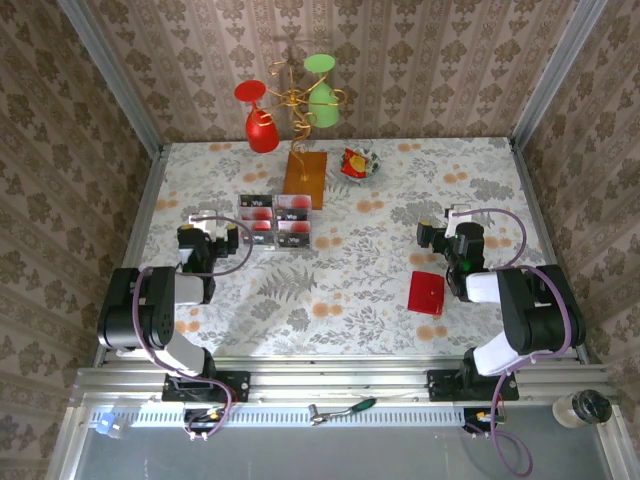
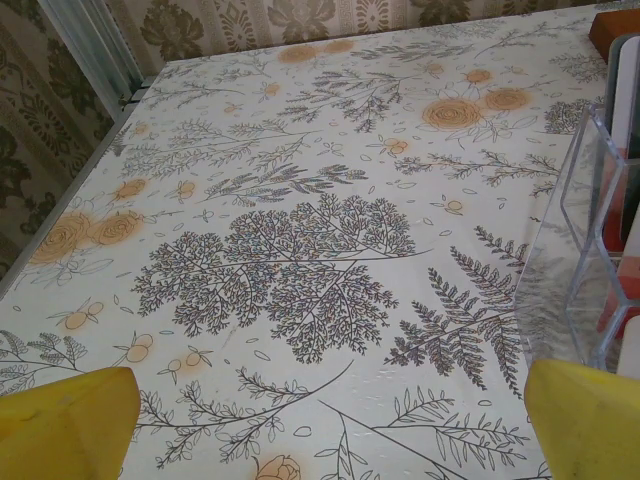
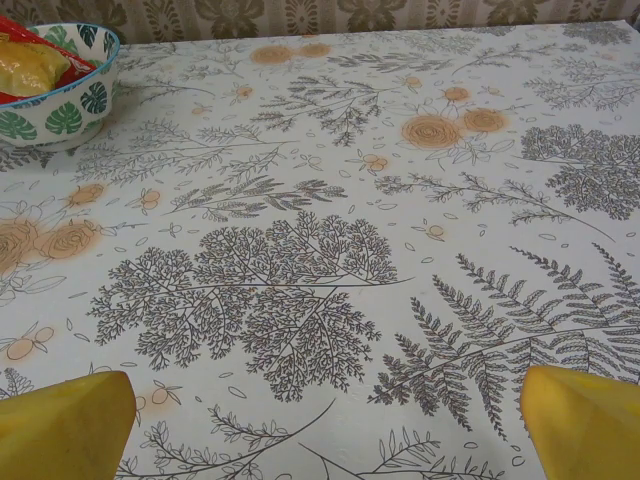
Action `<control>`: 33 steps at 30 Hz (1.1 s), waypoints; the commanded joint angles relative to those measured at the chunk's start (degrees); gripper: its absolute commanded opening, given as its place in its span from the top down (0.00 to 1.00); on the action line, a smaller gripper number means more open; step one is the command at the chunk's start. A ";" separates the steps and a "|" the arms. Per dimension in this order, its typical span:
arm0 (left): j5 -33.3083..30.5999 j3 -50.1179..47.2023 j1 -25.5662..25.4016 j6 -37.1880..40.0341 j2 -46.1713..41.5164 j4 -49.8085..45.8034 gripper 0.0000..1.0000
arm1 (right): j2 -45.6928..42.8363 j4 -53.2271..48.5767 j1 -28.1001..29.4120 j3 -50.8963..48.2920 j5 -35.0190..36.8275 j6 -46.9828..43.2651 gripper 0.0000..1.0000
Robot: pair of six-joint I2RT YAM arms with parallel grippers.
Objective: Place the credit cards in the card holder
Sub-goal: Move the storage box to the center of the table.
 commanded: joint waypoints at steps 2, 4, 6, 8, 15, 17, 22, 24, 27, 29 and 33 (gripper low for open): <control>0.48 0.25 0.00 0.48 -0.19 1.10 0.00 | -0.25 0.48 -0.18 0.88 -1.09 -0.98 0.00; 0.43 0.28 -0.02 0.51 -0.13 1.10 0.00 | -0.25 0.48 -0.18 0.93 -1.09 -1.00 0.00; 0.46 0.24 0.02 0.51 -0.20 1.10 0.00 | -0.20 0.48 -0.18 0.94 -1.09 -0.98 0.00; 0.47 0.24 -0.01 0.52 -0.14 1.10 0.00 | -0.24 0.53 -0.18 0.86 -1.09 -0.98 0.00; -1.26 0.01 0.90 -1.37 -0.24 1.38 0.00 | -0.24 0.55 -0.18 0.77 -1.09 -1.06 0.00; -2.81 -0.44 0.88 -2.01 -0.19 2.27 0.00 | -0.25 0.60 -0.18 0.77 -1.09 -1.01 0.00; -3.64 -0.61 0.74 -2.09 -0.25 2.69 0.00 | -0.20 0.57 -0.25 0.92 -1.16 -0.90 0.00; -4.60 -0.30 0.33 -1.77 -0.17 2.17 0.00 | -0.03 0.27 -0.27 1.04 -1.26 -0.87 0.00; -4.75 0.17 0.11 -1.68 -0.08 1.56 0.00 | -0.02 0.04 -0.53 1.23 -1.66 -0.70 0.00; -4.78 0.24 0.15 -1.72 -0.08 1.28 0.00 | 0.01 0.04 -0.53 1.21 -1.62 -0.72 0.00; -4.76 0.32 0.15 -1.69 -0.02 1.13 0.00 | 0.10 -0.31 -0.58 1.52 -1.62 -0.62 0.00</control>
